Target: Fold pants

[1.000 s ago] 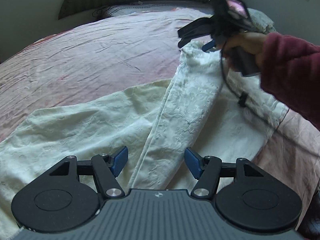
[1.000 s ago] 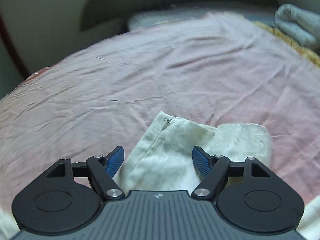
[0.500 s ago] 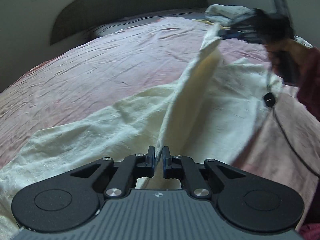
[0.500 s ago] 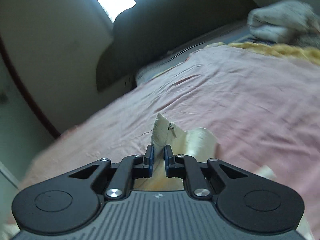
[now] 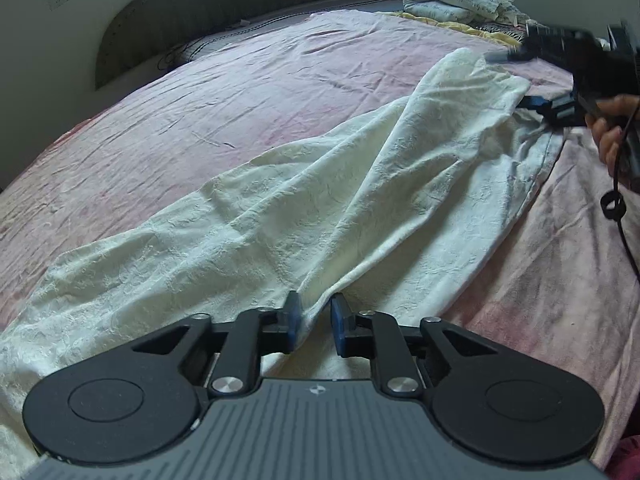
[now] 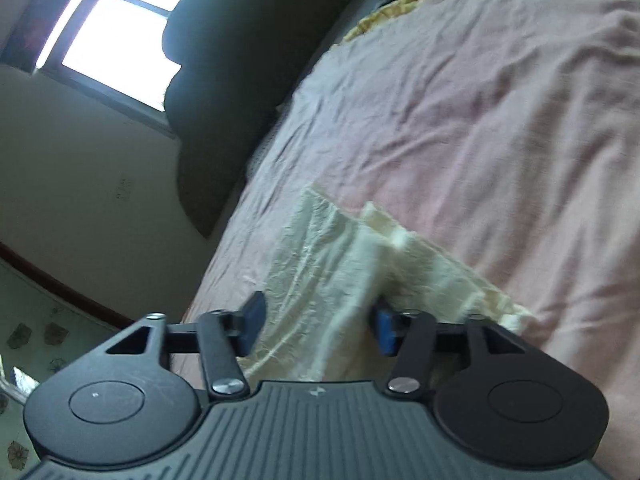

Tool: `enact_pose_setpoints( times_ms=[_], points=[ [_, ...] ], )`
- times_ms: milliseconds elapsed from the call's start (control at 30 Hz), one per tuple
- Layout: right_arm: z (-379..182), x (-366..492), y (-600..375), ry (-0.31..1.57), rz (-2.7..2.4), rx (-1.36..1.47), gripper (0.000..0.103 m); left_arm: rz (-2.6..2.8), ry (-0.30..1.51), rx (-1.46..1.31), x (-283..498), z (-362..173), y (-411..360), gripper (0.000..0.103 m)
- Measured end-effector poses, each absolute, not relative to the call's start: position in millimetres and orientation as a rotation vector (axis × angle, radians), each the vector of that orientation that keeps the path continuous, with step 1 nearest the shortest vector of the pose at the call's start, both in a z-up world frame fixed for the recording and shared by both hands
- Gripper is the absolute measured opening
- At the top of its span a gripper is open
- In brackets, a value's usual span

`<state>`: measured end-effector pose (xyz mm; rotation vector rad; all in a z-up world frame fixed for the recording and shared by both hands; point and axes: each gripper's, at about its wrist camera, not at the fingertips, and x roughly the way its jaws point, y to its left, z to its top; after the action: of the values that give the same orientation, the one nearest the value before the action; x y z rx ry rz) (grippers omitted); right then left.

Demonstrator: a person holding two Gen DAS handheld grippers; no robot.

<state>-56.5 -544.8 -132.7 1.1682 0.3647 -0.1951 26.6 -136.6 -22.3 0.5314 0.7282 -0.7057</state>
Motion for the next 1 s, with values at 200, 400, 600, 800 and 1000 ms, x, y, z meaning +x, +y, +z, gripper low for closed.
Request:
enact_pose_setpoints(
  times_ms=[200,400,600,800,1000],
  points=[
    [-126,-41,-540,0.417,-0.243,1.063,0.015,-0.659,0.671,0.605,17,-27,-147,0.017],
    [-99,-31,-547,0.402,-0.181,1.042,0.011,-0.642,0.665,0.561,19,-18,-143,0.012],
    [6,12,-540,0.228,0.051,0.931,0.011,-0.430,0.607,0.318,50,26,-117,0.011],
    [29,-52,-537,0.014,0.063,0.883,0.010,-0.530,0.668,0.281,43,39,-102,0.010],
    [-111,-113,-561,0.290,-0.271,1.170,0.010,-0.567,0.817,0.420,24,-22,-124,0.009]
  ],
)
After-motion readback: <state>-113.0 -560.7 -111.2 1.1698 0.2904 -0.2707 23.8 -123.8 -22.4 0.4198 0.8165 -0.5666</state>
